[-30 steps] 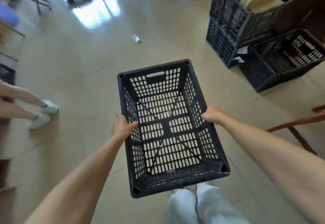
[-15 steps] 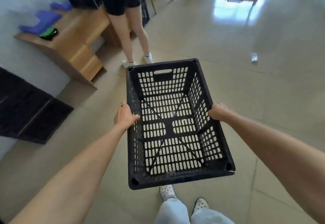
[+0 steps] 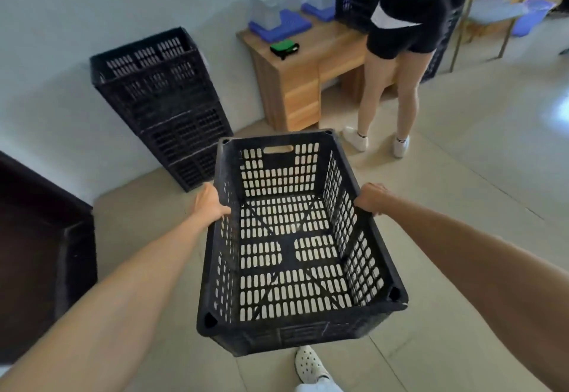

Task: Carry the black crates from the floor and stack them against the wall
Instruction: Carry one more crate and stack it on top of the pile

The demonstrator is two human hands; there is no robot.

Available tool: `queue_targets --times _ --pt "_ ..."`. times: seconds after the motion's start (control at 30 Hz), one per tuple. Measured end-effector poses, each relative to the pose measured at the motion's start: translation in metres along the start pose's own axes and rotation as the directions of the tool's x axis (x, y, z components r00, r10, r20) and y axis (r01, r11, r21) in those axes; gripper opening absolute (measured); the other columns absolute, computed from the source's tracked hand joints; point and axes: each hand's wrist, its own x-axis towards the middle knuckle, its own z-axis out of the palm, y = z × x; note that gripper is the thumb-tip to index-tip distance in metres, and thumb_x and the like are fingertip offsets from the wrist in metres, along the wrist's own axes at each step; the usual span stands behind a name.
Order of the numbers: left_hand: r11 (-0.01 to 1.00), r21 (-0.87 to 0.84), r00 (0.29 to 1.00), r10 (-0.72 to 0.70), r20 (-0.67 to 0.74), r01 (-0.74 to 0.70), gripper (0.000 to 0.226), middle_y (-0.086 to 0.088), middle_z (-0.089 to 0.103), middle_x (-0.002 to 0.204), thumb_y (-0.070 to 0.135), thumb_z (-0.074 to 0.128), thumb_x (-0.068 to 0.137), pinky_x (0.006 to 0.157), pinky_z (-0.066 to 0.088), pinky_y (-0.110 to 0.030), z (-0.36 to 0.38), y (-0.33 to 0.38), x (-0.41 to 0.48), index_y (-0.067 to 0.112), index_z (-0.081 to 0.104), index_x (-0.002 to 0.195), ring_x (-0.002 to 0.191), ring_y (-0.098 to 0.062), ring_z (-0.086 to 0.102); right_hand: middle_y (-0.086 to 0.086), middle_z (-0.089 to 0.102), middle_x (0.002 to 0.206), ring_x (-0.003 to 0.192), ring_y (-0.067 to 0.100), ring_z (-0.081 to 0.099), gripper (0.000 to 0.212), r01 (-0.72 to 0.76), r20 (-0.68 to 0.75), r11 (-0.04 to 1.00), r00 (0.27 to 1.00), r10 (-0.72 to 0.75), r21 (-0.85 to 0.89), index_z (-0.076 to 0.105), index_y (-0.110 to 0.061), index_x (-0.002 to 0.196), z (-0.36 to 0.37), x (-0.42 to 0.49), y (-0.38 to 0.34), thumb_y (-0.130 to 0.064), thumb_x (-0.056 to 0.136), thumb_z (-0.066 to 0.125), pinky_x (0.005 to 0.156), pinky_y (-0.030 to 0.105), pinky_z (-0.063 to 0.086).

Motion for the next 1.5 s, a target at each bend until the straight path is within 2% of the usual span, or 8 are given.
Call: queue_targets --times 0.2,0.37,0.5,0.63,0.8,1.03,1.27,1.5 --pt "0.993 -0.002 0.985 -0.114 -0.129 0.115 0.064 -0.027 0.054 0.125 0.011 0.078 0.079 0.08 0.04 -0.04 -0.089 -0.055 0.082 -0.008 0.039 0.126 0.118 -0.042 0.051 0.005 0.053 0.071 0.073 0.022 0.058 0.021 0.156 0.006 0.984 0.988 -0.156 -0.086 0.05 -0.008 0.081 -0.042 0.077 -0.139 -0.022 0.097 0.047 0.074 0.035 0.051" --pt "0.986 0.013 0.971 -0.16 -0.18 0.165 0.061 -0.028 0.056 0.119 0.012 0.078 0.079 0.079 0.046 -0.046 -0.172 -0.096 0.159 -0.008 0.042 0.124 0.108 -0.044 0.056 0.015 0.066 0.087 0.082 0.033 0.065 0.025 0.277 0.022 0.954 0.961 -0.277 -0.111 0.061 -0.003 0.09 -0.084 0.147 -0.253 -0.024 0.095 0.049 0.076 0.036 0.055" --pt "0.983 -0.03 0.954 -0.184 -0.236 0.183 0.065 -0.027 0.057 0.117 0.015 0.079 0.078 0.081 0.05 -0.048 -0.244 -0.12 0.218 -0.007 0.043 0.127 0.095 -0.038 0.058 0.008 0.06 0.074 0.077 0.03 0.06 0.034 0.375 0.025 0.901 0.925 -0.379 -0.219 0.061 0.001 0.093 -0.129 0.191 -0.345 -0.03 0.096 0.047 0.069 0.031 0.045" --pt "0.974 -0.022 0.92 -0.219 -0.326 0.224 0.069 -0.021 0.056 0.118 0.018 0.08 0.077 0.073 0.047 -0.041 -0.312 -0.142 0.263 -0.006 0.041 0.128 0.095 -0.034 0.056 0.02 0.069 0.104 0.096 0.036 0.066 0.044 0.458 -0.009 0.86 0.881 -0.472 -0.225 0.064 0.004 0.111 -0.175 0.225 -0.436 -0.034 0.095 0.046 0.078 0.035 0.053" --pt "0.973 -0.053 0.876 -0.227 -0.424 0.227 0.059 -0.015 0.052 0.107 0.012 0.078 0.079 0.075 0.044 -0.04 -0.394 -0.158 0.318 -0.006 0.042 0.122 0.103 -0.038 0.055 0.007 0.063 0.071 0.056 0.017 0.058 0.042 0.547 -0.025 0.821 0.83 -0.558 -0.161 0.062 0.004 0.104 -0.226 0.252 -0.537 -0.034 0.098 0.045 0.048 0.026 0.044" --pt "0.987 0.036 0.88 -0.121 -0.459 0.154 0.056 -0.021 0.056 0.109 0.015 0.077 0.079 0.07 0.043 -0.039 -0.489 -0.191 0.418 -0.003 0.042 0.118 0.098 -0.039 0.057 0.019 0.068 0.091 0.081 0.032 0.067 0.037 0.547 -0.137 0.832 0.82 -0.555 -0.098 0.06 0.004 0.103 -0.249 0.301 -0.637 -0.029 0.097 0.044 0.08 0.04 0.057" --pt "0.98 0.192 0.91 0.036 -0.413 0.049 0.054 -0.022 0.054 0.107 0.017 0.075 0.081 0.069 0.04 -0.038 -0.556 -0.203 0.536 -0.003 0.041 0.118 0.088 -0.035 0.052 0.009 0.06 0.063 0.055 0.021 0.059 0.034 0.442 -0.327 0.885 0.823 -0.465 -0.145 0.051 -0.005 0.068 -0.258 0.346 -0.703 -0.028 0.093 0.048 0.052 0.027 0.044" --pt "0.932 0.362 0.928 0.112 -0.355 0.026 0.053 -0.016 0.056 0.105 0.028 0.071 0.085 0.07 0.043 -0.038 -0.613 -0.189 0.658 0.002 0.041 0.119 0.092 -0.035 0.057 0.004 0.068 0.056 0.055 0.014 0.065 0.032 0.359 -0.423 0.916 0.813 -0.401 -0.178 0.058 -0.008 0.071 -0.283 0.402 -0.756 -0.032 0.091 0.047 0.055 0.024 0.049"
